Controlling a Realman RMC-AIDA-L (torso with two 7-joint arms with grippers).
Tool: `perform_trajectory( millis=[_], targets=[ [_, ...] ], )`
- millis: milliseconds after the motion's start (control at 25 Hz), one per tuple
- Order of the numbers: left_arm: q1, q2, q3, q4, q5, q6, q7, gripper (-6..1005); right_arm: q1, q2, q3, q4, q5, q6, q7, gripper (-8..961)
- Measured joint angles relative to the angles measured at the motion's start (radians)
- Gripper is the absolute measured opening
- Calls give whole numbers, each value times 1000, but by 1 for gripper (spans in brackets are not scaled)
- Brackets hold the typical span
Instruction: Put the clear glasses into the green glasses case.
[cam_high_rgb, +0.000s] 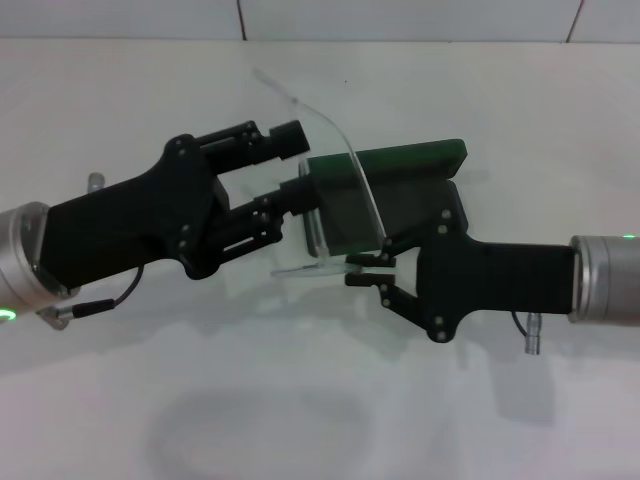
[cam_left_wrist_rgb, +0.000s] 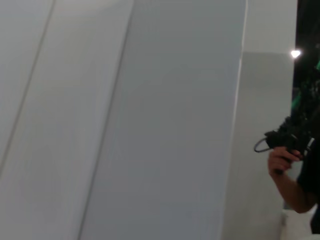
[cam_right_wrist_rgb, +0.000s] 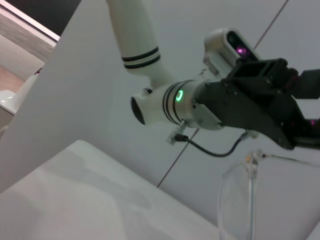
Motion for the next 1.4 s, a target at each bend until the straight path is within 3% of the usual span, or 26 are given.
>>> perform_trajectory(
  millis=[280, 600, 1040, 1400],
  targets=[
    [-56, 27, 0, 6, 64, -12, -88, 523, -5, -1, -83, 8, 104, 22, -46, 67],
    [-119, 24, -6, 5, 178, -101, -244, 522, -21, -1, -170, 27, 216, 41, -190, 67],
    [-180, 39, -10, 1, 186, -111, -431, 521, -22, 0, -174, 53, 233, 36, -340, 67],
    [-181, 40, -10, -3, 186, -112, -441, 520, -30, -3, -166, 53, 234, 19, -385, 67]
  ],
)
